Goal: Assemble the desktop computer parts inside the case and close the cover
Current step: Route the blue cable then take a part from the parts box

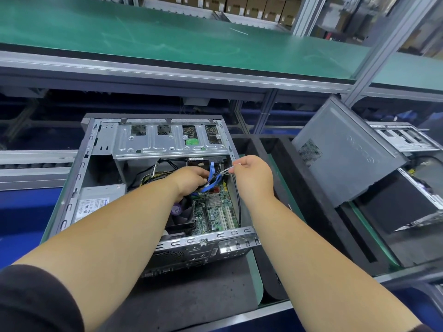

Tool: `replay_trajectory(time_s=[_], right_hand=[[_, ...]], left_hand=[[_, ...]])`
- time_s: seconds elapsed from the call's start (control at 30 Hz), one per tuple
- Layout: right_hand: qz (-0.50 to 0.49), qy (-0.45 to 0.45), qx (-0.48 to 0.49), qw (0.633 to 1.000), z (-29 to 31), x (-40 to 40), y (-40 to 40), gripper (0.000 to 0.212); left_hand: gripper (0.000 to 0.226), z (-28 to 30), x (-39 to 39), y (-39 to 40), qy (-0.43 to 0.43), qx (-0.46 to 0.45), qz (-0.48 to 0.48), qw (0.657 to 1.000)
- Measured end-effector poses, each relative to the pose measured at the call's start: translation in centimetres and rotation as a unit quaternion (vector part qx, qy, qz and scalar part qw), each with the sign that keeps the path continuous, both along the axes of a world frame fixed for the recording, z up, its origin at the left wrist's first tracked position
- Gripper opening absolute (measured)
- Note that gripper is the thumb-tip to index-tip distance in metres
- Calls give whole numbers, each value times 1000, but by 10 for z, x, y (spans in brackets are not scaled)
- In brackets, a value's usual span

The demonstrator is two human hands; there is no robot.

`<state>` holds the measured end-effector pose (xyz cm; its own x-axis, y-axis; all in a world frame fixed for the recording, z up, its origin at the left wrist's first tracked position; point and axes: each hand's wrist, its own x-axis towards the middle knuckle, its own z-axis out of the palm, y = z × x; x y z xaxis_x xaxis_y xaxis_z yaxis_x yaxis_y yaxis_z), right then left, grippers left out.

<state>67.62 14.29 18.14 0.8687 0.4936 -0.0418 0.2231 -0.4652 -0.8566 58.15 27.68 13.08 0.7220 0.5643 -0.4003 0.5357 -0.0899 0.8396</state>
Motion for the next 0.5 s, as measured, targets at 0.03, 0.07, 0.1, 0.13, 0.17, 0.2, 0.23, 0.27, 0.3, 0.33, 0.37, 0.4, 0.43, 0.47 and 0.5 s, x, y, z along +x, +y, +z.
replay_trajectory(time_s=[0.03,0.07,0.1,0.13,0.17,0.2,0.23,0.27,0.3,0.33,0.37,0.4,0.43,0.47,0.5], right_hand=[[-1,0,-1,1000,-1,0,0,14],[-3,-1,-4,1000,-1,0,0,14],[-4,-1,-5,1000,-2,-1,0,15],[-4,0,-4,1000,-2,-1,0,16],[-3,1,0,1000,-2,-1,0,17],[-2,1,4,1000,-2,-1,0,18],[-1,1,7,1000,-3,-2,0,18],[0,1,9,1000,-3,-2,-1,18],[1,0,8,1000,-3,-2,-1,18],[3,-3,5,1000,-4,-3,-2,17],[7,-8,2,1000,-4,-3,-2,16],[15,-18,-2,1000,-5,-3,-3,16],[24,-32,-9,999,-6,-2,-3,15],[35,-49,-18,998,-6,-2,-4,14],[45,-64,-25,997,-7,-2,-4,14]], left_hand=[[33,1,0,-1,-1,-5,-10,1000],[35,2,1,0,0,-6,-17,1000],[33,2,1,0,3,-4,-19,1000],[27,2,1,-1,8,2,-15,1000],[20,1,1,-1,13,10,-4,1000],[13,1,1,-1,17,21,11,1000],[9,1,0,-1,19,31,27,999],[7,2,-1,-1,19,39,41,998],[9,4,-1,-2,21,47,54,997],[15,6,-2,-2,32,59,63,996],[20,10,-3,-3,51,80,68,993],[23,14,-4,-4,75,105,69,989],[25,17,-5,-5,97,129,70,984],[27,20,-6,-6,114,151,74,979],[28,23,-6,-7,126,169,79,974]])
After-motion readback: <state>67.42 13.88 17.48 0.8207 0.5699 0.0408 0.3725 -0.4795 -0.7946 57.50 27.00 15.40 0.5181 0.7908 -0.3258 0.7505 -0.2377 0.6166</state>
